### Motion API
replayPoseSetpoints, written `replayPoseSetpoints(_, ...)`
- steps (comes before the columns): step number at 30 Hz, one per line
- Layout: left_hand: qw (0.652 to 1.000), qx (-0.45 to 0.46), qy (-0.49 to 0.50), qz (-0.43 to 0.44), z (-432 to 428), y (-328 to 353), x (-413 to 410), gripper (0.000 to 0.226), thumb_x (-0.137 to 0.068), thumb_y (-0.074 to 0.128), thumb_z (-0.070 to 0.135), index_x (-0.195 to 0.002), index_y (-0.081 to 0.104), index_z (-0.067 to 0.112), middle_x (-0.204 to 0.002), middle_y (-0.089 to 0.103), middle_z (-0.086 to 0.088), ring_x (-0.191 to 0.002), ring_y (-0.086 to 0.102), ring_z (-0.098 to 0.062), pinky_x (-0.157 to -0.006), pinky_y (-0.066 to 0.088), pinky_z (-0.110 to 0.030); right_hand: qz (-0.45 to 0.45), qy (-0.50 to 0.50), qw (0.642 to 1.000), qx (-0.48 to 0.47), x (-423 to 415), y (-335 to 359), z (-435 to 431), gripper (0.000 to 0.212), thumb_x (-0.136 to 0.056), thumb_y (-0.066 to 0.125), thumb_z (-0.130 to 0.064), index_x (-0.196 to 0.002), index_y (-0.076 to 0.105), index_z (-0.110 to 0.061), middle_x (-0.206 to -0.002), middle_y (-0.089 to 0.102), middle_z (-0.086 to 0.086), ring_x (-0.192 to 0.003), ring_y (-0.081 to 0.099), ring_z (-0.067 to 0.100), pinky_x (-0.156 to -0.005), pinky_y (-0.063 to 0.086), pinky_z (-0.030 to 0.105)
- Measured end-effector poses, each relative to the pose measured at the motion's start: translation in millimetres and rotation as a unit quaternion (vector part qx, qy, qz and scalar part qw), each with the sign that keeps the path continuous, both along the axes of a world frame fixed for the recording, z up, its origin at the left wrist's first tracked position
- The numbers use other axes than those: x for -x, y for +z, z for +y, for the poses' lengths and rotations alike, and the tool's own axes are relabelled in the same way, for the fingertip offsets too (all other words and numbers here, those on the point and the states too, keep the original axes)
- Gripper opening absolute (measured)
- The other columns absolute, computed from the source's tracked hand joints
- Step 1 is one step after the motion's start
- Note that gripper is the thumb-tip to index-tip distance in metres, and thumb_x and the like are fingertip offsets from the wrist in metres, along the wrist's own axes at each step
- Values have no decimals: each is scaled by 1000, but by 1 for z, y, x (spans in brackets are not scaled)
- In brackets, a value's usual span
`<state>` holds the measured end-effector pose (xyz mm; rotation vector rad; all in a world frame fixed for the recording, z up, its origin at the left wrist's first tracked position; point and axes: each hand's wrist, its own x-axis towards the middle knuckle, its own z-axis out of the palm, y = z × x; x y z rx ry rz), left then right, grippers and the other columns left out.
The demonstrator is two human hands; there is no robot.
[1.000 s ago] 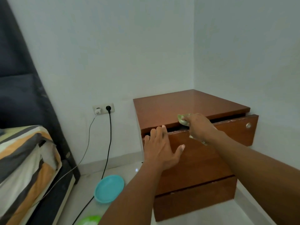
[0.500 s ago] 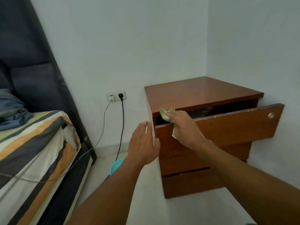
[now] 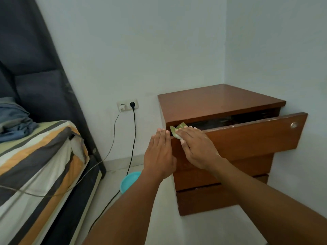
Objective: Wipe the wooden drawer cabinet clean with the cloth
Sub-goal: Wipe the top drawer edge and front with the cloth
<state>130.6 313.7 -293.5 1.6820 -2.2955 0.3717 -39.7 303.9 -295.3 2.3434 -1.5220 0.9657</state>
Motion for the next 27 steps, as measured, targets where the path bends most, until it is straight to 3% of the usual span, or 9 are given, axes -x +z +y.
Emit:
replayPoseSetpoints(3,999,-6,-35,3,-5,3,3,83,-102,42,35,-165,-8,13,-174,-11,-8,-159,-15,-22,-122,-16,-35,-9,-6,1000,5,3,-4,-1,42,-105,36,-27,-146,46,-23,-151,49,-1,-145,37,16,-125,21,38)
replayPoseSetpoints(8,995,-40,-94,-6,-14,17,36,82,-100,42,39,-166,1,12,-175,-1,-7,-160,-7,-21,-130,-3,-39,-9,-54,998,29,41,-7,-2,41,-102,45,-17,-143,50,-19,-146,54,1,-142,42,18,-122,23,36)
replayPoseSetpoints(13,990,-55,-124,-23,-16,30,63,76,-105,39,42,-166,6,12,-174,5,-7,-161,0,-22,-128,2,-38,-15,-114,993,35,93,-5,2,41,-100,52,-13,-141,52,-17,-144,56,4,-140,44,20,-119,21,33)
replayPoseSetpoints(20,987,-68,-135,-54,-35,45,92,78,-107,32,54,-167,2,14,-175,0,-7,-161,-3,-22,-126,-1,-36,-48,-148,988,23,135,-2,3,43,-98,60,-19,-140,53,-18,-144,56,4,-140,44,21,-117,23,34)
replayPoseSetpoints(27,981,-78,-145,-99,-59,48,138,85,-105,26,64,-166,-2,12,-174,-4,-9,-160,-6,-23,-129,0,-40,-95,-174,980,29,200,-12,-10,44,-95,61,-10,-139,54,-14,-144,56,8,-140,44,25,-121,29,43)
